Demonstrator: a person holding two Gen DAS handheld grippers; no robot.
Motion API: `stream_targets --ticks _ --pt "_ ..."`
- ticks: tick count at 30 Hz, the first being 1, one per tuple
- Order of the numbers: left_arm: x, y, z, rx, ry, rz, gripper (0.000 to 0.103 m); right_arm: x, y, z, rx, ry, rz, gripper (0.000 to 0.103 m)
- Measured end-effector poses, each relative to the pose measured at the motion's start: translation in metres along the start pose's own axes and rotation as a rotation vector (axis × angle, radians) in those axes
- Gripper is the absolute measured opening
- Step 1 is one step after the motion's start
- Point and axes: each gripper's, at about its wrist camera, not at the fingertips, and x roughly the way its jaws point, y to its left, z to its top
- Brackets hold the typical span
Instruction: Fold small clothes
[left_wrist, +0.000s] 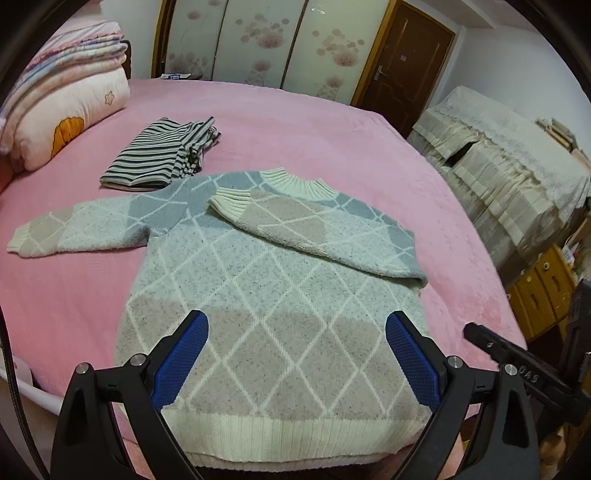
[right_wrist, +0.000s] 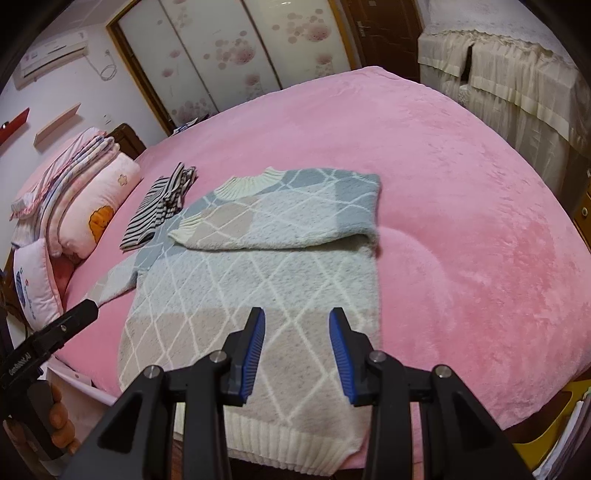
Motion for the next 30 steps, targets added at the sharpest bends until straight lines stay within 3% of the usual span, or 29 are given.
stream_targets --ticks 8,14,23,30 --pt "-0.032 0.05 0.021 -0.031 -0.039 0.049 0.096 0.006 0.059 0.005 -0.079 0.001 0.043 0.036" --pt "-0.055 0.108 0.041 -0.057 -0.061 0.134 0.096 0.01 0.115 0.013 -0.167 -0.007 0.079 0.036" --pt "-0.071 0.239 0.069 -0.165 -0.047 0.287 0.096 0.032 0.215 0.032 -0.351 -0.025 0.117 0.036" --pt "-0.055 0.365 0.087 -0.344 -0.004 0.378 0.096 0.072 0.3 0.046 -0.48 -0.041 0.156 0.036"
